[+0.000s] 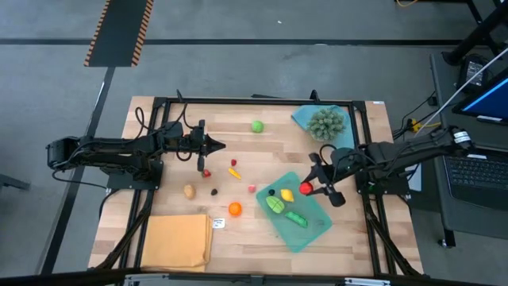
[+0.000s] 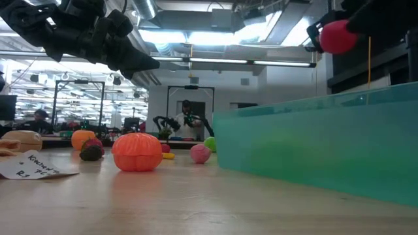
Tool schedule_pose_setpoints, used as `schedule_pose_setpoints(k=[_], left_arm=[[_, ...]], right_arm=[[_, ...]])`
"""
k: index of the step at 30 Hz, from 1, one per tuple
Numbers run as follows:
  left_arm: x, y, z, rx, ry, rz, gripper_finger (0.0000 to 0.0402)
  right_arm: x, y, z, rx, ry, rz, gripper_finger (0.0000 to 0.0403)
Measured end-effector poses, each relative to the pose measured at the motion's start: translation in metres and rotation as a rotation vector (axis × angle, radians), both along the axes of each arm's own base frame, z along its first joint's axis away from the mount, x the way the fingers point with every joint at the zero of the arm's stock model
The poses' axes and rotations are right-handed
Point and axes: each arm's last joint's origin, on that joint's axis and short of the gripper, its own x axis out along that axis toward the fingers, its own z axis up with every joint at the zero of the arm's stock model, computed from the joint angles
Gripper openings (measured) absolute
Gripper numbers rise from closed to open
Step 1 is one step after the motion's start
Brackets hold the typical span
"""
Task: Pick and placing Produce into tupperware
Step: Put the right strawberry into the green bin
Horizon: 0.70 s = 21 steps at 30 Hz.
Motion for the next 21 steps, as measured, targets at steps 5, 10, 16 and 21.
schedule_pose_setpoints(k=[5,10,16,21], left_arm=[[0.0,0.0,0.0,0.0,0.0,0.0,0.0017],[0.0,0.0,0.0,-0.003,0.0,0.0,0.003],[0.0,0.0,0.0,-0.003,0.0,0.001,0.0041],[0.0,0.0,0.0,-0.003,0.0,0.001,0.0049]], right_arm=[[0.009,0.009,0.001,-0.038,0.094,0.014,0.0173],[0.021,0.015,-0.001,-0.117,0.243,0.003,0.0173],[0.04,0.02,0.003,-0.157,0.352,0.012,0.0173],[0.055,0.026,-0.005,-0.206,0.387,0.061,0.0173]])
